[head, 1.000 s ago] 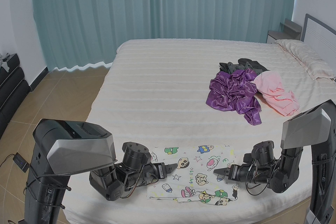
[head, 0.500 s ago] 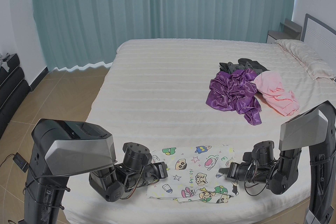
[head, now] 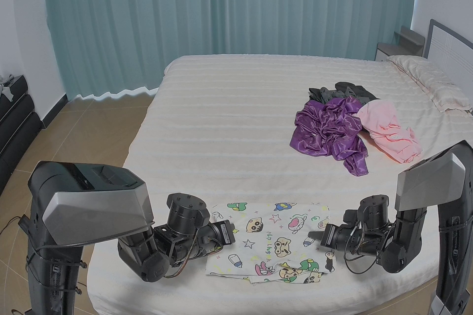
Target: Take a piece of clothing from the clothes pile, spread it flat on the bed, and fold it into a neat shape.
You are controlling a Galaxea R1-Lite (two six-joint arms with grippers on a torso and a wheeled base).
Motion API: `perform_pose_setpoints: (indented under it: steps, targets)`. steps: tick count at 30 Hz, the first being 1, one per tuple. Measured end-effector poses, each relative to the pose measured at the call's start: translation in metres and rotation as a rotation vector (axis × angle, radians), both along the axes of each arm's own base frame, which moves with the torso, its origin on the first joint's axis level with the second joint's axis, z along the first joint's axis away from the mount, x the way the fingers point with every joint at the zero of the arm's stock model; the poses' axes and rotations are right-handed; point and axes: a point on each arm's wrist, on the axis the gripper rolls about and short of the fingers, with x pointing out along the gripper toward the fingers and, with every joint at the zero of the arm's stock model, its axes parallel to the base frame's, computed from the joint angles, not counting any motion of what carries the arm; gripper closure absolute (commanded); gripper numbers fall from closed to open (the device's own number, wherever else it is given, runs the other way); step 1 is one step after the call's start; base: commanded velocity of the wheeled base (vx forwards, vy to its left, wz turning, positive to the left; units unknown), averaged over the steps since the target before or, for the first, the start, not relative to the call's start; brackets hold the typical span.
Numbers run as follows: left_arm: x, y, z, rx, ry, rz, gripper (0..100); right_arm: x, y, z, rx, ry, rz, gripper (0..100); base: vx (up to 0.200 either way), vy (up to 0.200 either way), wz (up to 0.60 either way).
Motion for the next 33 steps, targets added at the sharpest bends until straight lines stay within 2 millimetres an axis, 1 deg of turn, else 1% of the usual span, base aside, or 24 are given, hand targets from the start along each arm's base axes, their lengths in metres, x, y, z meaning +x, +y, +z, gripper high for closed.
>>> perform_pose_setpoints:
  steps: [7, 12, 33]
  targets:
    - [0.001, 0.000, 0.004, -0.015, -0.005, 0.009, 100, 0.001, 0.000, 0.005, 0.025, -0.004, -0.016, 100, 0.000, 0.000, 0.00]
    - [0.003, -0.001, 0.008, -0.047, 0.000, 0.048, 100, 0.001, 0.000, 0.008, 0.031, -0.014, -0.018, 100, 0.000, 0.000, 0.00]
    - [0.005, -0.002, 0.016, -0.056, -0.029, 0.070, 100, 0.005, -0.002, 0.017, 0.060, -0.056, -0.037, 100, 0.000, -0.200, 0.00]
